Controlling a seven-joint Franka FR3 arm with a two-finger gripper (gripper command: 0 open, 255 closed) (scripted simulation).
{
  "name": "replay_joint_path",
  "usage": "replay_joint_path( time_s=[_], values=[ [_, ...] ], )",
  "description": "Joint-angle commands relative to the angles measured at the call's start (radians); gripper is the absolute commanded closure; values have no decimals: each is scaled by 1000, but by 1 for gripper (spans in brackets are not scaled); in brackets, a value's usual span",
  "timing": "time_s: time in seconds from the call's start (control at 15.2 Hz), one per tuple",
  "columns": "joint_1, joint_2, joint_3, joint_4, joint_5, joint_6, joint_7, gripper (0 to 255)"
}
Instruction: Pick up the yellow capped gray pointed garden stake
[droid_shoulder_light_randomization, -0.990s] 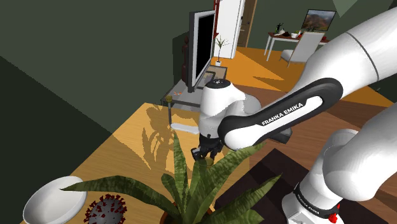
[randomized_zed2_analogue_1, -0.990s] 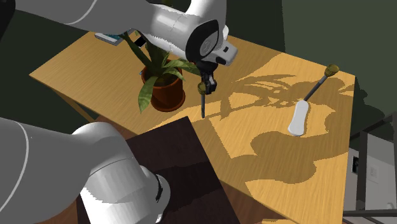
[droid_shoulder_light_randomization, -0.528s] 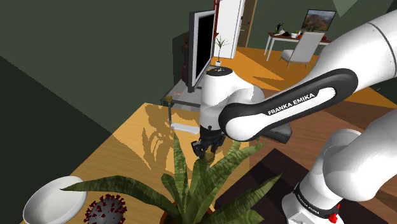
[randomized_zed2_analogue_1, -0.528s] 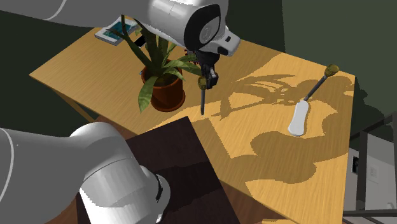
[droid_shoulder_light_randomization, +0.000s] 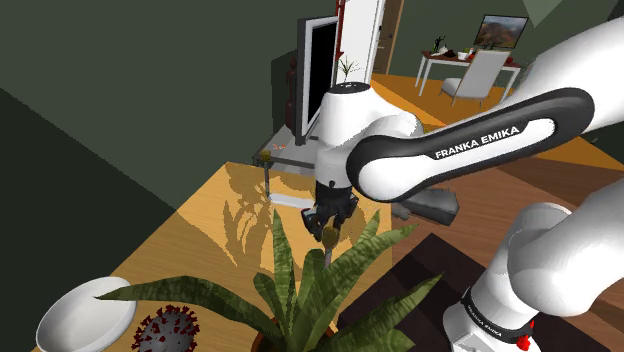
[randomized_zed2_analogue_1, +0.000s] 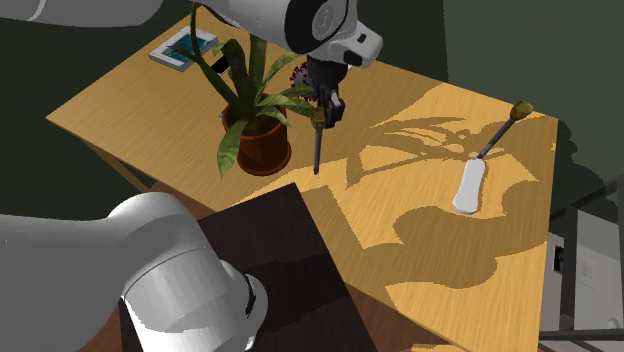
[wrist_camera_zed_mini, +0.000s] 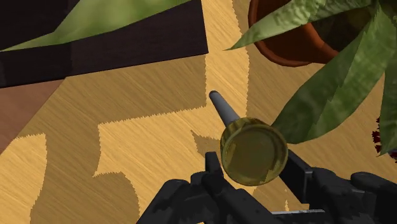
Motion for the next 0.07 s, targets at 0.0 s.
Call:
replay_joint_path(
  time_s=[0.0],
  values=[
    [1,-7,-2,2,1,-9,-1,255]
  ],
)
